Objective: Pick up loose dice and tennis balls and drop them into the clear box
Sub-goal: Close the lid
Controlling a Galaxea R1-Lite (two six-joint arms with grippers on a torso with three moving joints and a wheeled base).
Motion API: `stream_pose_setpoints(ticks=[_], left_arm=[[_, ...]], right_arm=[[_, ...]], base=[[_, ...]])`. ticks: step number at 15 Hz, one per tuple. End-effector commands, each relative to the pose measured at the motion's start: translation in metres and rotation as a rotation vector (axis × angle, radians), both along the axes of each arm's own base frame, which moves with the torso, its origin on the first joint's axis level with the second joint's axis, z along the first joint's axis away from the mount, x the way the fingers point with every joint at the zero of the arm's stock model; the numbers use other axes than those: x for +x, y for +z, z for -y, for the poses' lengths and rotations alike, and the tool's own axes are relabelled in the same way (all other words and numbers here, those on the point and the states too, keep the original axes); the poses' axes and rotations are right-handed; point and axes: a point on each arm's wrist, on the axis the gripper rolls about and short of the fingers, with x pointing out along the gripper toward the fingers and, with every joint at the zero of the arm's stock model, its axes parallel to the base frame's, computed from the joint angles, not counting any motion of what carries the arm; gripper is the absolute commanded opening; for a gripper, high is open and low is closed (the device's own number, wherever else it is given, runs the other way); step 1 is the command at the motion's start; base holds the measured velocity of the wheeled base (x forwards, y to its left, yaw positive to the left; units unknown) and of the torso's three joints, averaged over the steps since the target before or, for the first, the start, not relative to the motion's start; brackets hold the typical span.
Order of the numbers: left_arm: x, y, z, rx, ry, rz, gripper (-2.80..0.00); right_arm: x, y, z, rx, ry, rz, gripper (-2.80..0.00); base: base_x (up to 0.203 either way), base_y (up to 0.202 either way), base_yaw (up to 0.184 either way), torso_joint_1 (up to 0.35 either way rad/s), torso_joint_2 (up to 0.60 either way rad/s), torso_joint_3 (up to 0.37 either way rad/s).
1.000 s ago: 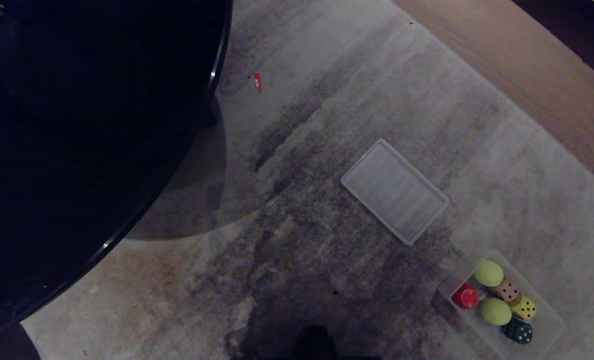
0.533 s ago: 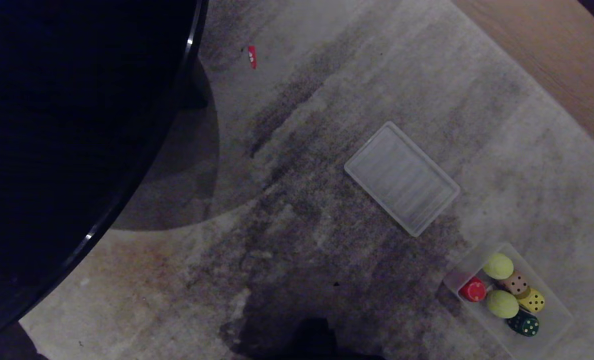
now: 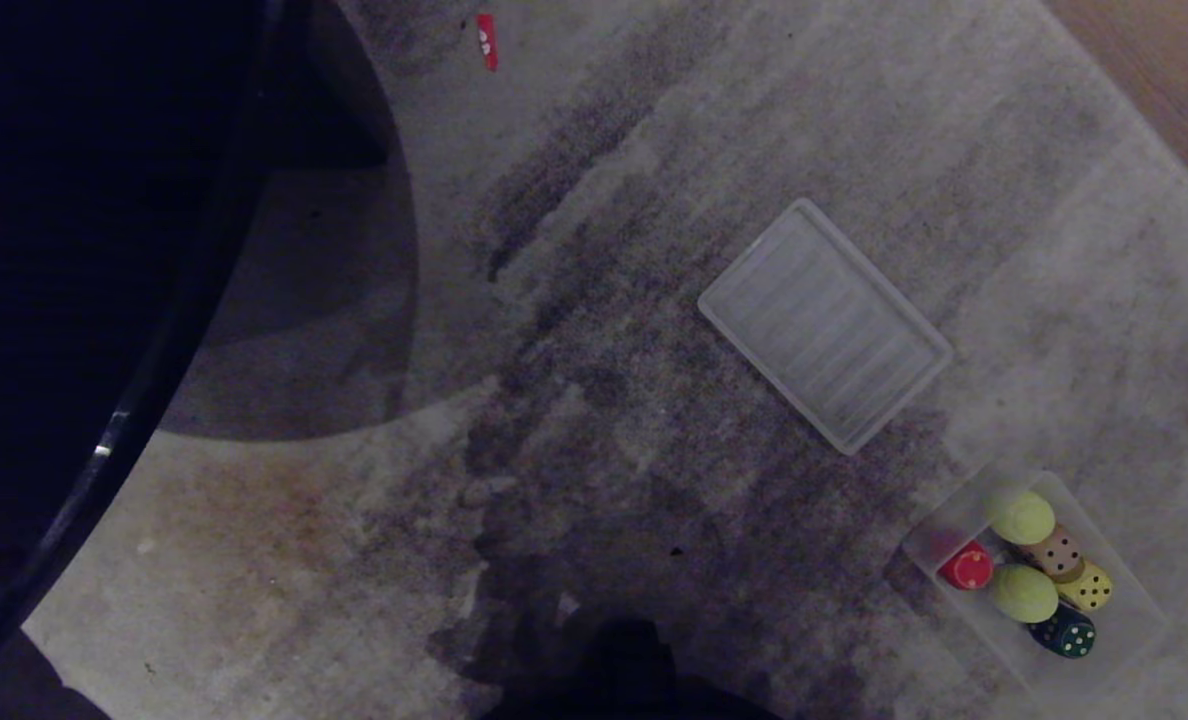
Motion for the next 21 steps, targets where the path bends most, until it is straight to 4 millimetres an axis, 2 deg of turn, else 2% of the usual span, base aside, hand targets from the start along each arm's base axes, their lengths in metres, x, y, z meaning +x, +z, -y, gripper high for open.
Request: stream_pose_setpoints(ticks=[1,7,10,12,14,16,18,21], left_arm=[[0.000,0.000,0.000,-0.001,0.001,-0.001,-2.80],[0.000,0.000,0.000,-0.001,0.001,-0.001,-2.80],[0.000,0.000,0.000,-0.001,0.001,-0.001,-2.80],[0.000,0.000,0.000,-0.001,0.001,-0.002,-2.80],[0.000,0.000,0.000,-0.001,0.001,-0.003,-2.80],[0.000,0.000,0.000,-0.001,0.001,-0.002,-2.80],[0.000,0.000,0.000,-0.001,0.001,-0.003,-2.80],[0.000,0.000,0.000,-0.001,0.001,-0.001,-2.80]], right_arm=[[0.000,0.000,0.000,-0.001,0.001,0.000,-2.80],[0.000,0.000,0.000,0.011,-0.008,0.000,-2.80],[0.002,0.021,0.000,0.020,-0.015,-0.025,-2.80],[0.017,0.044,0.000,0.058,-0.040,-0.130,-2.80],[0.047,0.068,0.000,0.103,-0.072,-0.254,-2.80],[0.091,0.080,0.002,0.135,-0.128,-0.356,-2.80],[0.140,0.077,0.005,0.170,-0.182,-0.421,-2.80],[0.218,0.052,0.009,0.218,-0.259,-0.450,-2.80]], base=[[0.000,0.000,0.000,0.000,0.00,-0.193],[0.000,0.000,0.000,0.001,0.00,-0.160],[0.000,0.000,0.000,0.001,0.00,-0.015],[0.000,0.000,0.000,0.000,0.00,0.000],[0.000,0.000,0.000,0.000,0.00,0.000],[0.000,0.000,0.000,0.000,0.00,0.000],[0.000,0.000,0.000,0.000,0.00,0.000],[0.000,0.000,0.000,0.000,0.00,0.000]])
